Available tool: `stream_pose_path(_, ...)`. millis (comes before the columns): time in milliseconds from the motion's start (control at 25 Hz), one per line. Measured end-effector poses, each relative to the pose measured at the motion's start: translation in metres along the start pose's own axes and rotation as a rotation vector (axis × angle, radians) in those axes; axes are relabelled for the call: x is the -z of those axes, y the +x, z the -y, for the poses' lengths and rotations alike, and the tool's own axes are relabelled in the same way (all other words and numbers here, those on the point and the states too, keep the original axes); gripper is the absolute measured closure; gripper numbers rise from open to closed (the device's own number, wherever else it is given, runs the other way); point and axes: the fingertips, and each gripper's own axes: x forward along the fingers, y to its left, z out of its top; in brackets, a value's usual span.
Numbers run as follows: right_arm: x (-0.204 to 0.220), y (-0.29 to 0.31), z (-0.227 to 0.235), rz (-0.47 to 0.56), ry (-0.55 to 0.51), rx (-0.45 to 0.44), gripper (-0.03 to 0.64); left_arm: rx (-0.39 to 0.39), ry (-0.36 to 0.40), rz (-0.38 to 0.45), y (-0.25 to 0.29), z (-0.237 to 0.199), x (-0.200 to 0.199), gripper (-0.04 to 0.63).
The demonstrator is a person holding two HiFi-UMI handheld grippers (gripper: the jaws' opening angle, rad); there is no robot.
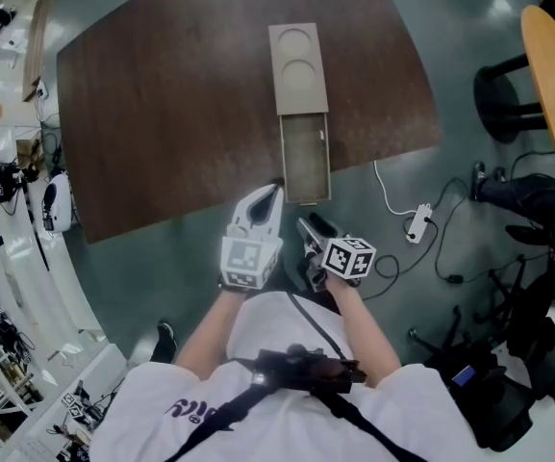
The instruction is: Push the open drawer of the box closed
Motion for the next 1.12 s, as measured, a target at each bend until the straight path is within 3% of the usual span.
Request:
stream_pose_path(680,-0.020,0.021,-0.009,0.016,0.125,-0.056,0.439,-0.020,-0.052,-0.010,-0.004,-0.027,0.006,0.584)
stream_pose_path(1120,-0.036,0.017,-0.024,0.013,0.105,-0.086,0.440,-0.038,-0.068,-0.003,-0.001,-0.033,-0.004,0.584)
